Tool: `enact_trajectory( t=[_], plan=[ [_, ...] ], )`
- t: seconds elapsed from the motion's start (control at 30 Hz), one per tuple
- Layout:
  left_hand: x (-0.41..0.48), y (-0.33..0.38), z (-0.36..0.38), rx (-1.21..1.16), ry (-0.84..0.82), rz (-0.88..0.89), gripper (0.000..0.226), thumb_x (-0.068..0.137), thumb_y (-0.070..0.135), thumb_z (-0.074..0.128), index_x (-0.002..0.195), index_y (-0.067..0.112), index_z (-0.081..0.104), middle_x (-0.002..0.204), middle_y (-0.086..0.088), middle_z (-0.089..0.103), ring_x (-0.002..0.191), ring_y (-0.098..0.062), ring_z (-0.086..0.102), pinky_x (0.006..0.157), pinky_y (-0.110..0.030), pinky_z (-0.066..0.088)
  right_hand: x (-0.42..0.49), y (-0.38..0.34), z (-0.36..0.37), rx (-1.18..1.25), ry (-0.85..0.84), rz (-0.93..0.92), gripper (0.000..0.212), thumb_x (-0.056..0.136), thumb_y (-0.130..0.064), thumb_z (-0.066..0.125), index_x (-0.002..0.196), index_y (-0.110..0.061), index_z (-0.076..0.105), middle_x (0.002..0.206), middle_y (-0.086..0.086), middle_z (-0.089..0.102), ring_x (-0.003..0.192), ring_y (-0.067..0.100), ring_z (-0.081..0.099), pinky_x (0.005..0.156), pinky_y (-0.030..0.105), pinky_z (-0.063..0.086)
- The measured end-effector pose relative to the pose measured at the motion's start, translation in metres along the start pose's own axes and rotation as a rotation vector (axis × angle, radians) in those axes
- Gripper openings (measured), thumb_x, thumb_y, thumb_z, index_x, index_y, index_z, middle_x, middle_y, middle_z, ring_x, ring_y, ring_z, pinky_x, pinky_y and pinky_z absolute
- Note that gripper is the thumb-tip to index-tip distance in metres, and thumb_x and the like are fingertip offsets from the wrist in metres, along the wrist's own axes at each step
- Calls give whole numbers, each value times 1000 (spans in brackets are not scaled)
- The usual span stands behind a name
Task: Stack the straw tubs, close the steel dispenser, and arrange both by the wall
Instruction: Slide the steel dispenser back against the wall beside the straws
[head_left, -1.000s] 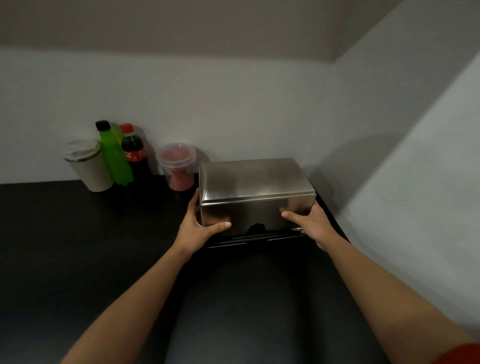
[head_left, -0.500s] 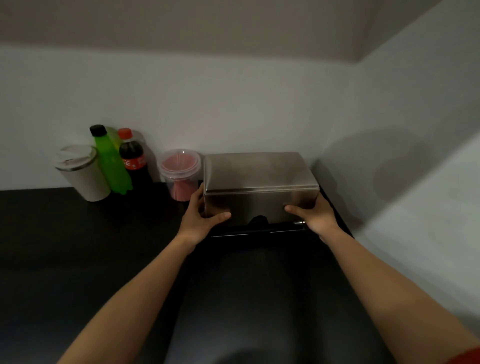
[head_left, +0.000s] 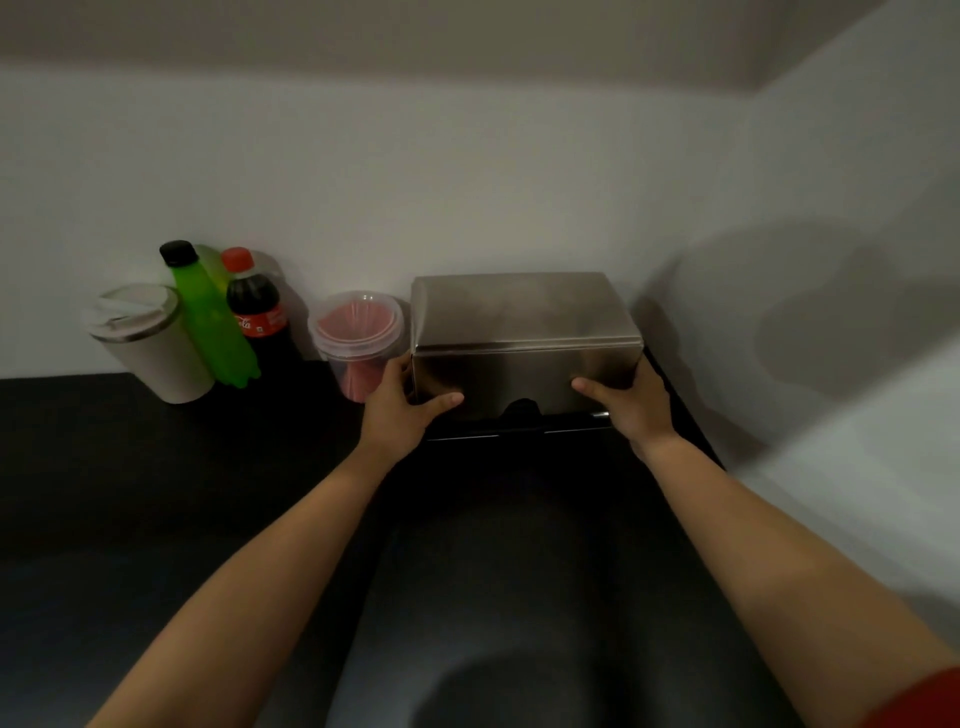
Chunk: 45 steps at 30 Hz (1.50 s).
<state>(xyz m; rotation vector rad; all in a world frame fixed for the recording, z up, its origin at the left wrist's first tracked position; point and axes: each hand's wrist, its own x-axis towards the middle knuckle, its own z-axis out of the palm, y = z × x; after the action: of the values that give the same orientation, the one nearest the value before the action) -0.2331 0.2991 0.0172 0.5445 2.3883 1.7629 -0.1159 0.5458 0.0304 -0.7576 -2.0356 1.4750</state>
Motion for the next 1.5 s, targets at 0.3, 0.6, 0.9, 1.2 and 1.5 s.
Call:
enact_trajectory(
  t=[0.3, 0.6, 0.9, 1.2, 1.5],
  plan=[
    [11, 4, 3, 143, 72, 23, 70, 69, 33, 80, 128, 12, 49, 124, -5, 62, 115, -19, 57, 92, -27, 45, 13, -3, 7, 35, 11, -25, 73, 64, -16, 83, 130, -12, 51, 127, 7, 60, 118, 22, 56, 102, 37, 44],
    [12, 8, 2, 163, 84, 16, 71, 67, 33, 82, 126, 10, 51, 122, -7, 63, 111, -19, 58, 89, -25, 44, 15, -6, 7, -31, 15, -60, 74, 66, -18, 82, 132, -14, 48, 130, 7, 58, 121, 22, 53, 102, 33, 42],
    [8, 9, 3, 194, 85, -20, 73, 69, 36, 80, 130, 13, 47, 127, -6, 60, 116, -21, 56, 89, -25, 41, 13, -4, 6, -71, 5, -12, 73, 67, -27, 81, 130, -11, 48, 131, 8, 57, 121, 25, 53, 101, 34, 41],
    [-1, -3, 7, 136, 14, -186, 69, 73, 36, 78, 132, 12, 51, 128, -7, 60, 117, -21, 56, 89, -24, 41, 4, 6, 11, 59, -98, 142, 69, 79, -35, 71, 135, -9, 38, 128, 3, 54, 112, 13, 50, 91, 24, 38],
    [-9, 1, 11, 180, 3, -137, 59, 78, 34, 74, 130, 15, 53, 127, -6, 62, 118, -21, 56, 92, -26, 41, 4, 10, 7, 74, -104, 154, 66, 79, -34, 70, 134, -10, 42, 132, 6, 53, 117, 19, 51, 97, 30, 41]
  ],
)
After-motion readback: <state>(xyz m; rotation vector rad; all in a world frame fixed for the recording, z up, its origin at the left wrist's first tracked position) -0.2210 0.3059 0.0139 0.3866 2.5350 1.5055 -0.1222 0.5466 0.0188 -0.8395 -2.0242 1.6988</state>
